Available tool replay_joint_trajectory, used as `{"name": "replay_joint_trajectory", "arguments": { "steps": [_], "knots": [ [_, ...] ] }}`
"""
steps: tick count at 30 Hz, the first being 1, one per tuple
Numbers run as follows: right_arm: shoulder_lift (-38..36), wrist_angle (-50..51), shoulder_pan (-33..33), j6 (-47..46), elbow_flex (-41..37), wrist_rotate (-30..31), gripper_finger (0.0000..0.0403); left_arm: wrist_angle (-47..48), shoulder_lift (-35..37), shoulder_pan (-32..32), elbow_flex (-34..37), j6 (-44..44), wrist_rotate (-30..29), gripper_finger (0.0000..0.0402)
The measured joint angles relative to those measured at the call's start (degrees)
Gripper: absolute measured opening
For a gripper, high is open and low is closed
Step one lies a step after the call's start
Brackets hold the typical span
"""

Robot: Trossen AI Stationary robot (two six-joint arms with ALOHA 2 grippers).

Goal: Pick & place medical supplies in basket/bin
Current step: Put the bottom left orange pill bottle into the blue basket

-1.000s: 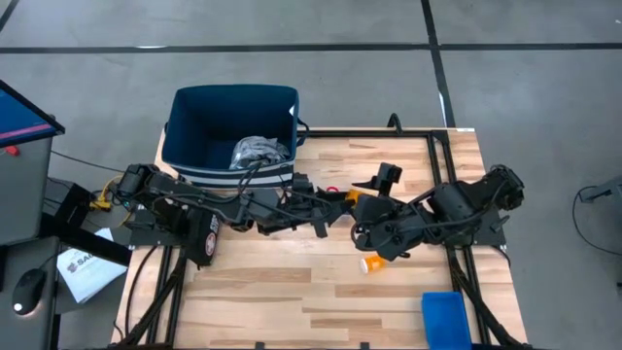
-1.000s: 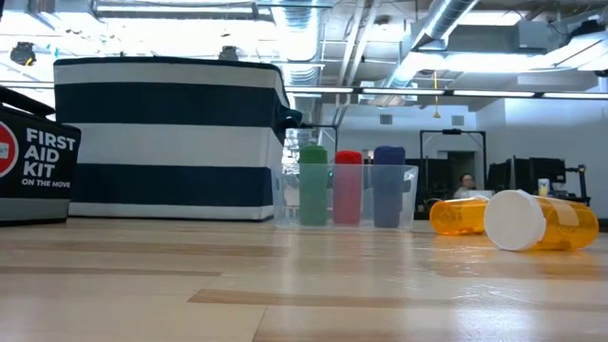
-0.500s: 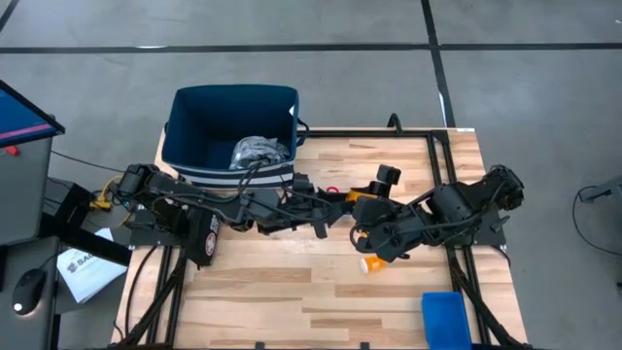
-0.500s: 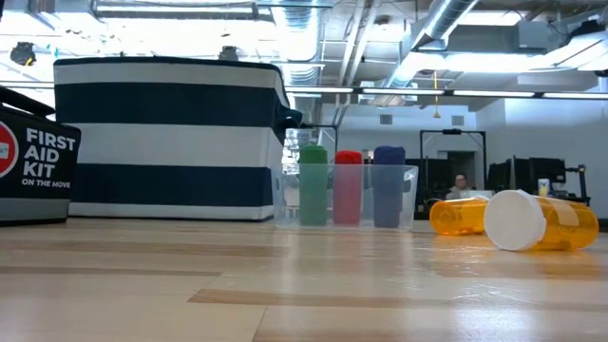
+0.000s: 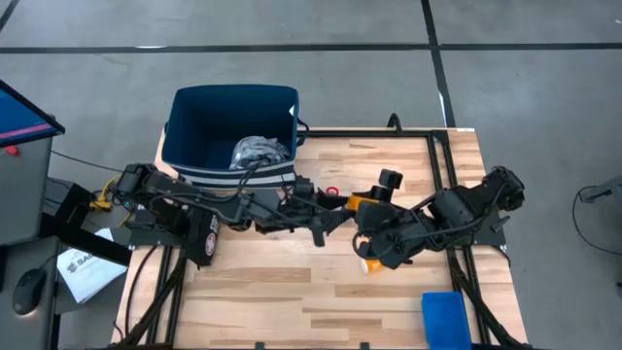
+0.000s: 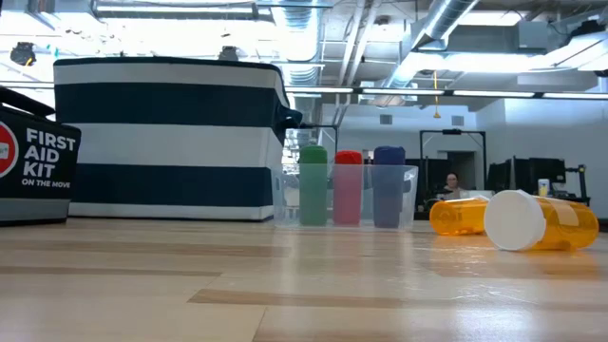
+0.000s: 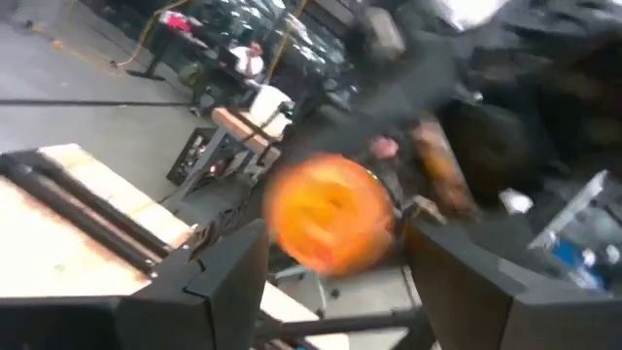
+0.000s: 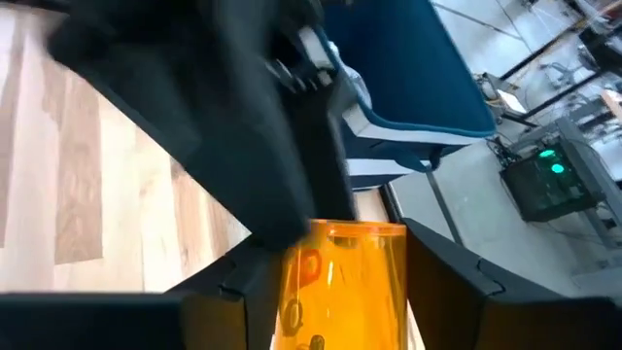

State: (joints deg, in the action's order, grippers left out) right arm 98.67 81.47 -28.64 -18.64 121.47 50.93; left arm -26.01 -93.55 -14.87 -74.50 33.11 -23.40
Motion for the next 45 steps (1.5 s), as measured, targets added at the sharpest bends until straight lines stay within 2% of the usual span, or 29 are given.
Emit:
{"name": "replay_joint_trajectory", "arguments": {
  "steps": [4,9,13,18,23,33,39,45],
  "knots": [
    [0.0,2.7,-0.2,-2.9,0.0,1.4,0.0186,5.4,3.5,-1.0,0.0,-6.2,1.0,0.0239],
    [-0.4,4.6,-1.3,-5.9,0.0,0.8,0.0174,10.9,10.7,-2.7,0.0,-15.9,0.9,0.0238],
    [-0.5,8.2,-3.4,-11.3,0.0,-0.9,0.0177,17.1,16.6,-3.7,0.0,-21.6,-2.0,0.0238],
    [-0.6,8.5,-7.4,-17.8,0.0,-8.6,0.0187,26.8,23.7,-4.7,0.0,-24.3,-8.3,0.0238],
    [0.1,8.4,-12.0,-25.4,-0.3,-15.6,0.0175,33.4,28.6,-4.7,0.0,-24.3,-9.9,0.0233],
    [0.0,7.6,-24.0,-50.9,-12.0,-28.9,0.0188,34.8,29.2,-4.7,0.0,-24.3,-10.1,0.0233],
    [0.0,5.2,-32.2,-67.1,-20.9,-32.7,0.0181,34.9,27.8,-4.7,0.0,-24.1,-9.6,0.0234],
    [0.0,0.9,-37.0,-75.5,-27.9,-35.5,0.0189,34.5,27.4,-4.7,0.0,-23.9,-9.9,0.0234]
  ]
}}
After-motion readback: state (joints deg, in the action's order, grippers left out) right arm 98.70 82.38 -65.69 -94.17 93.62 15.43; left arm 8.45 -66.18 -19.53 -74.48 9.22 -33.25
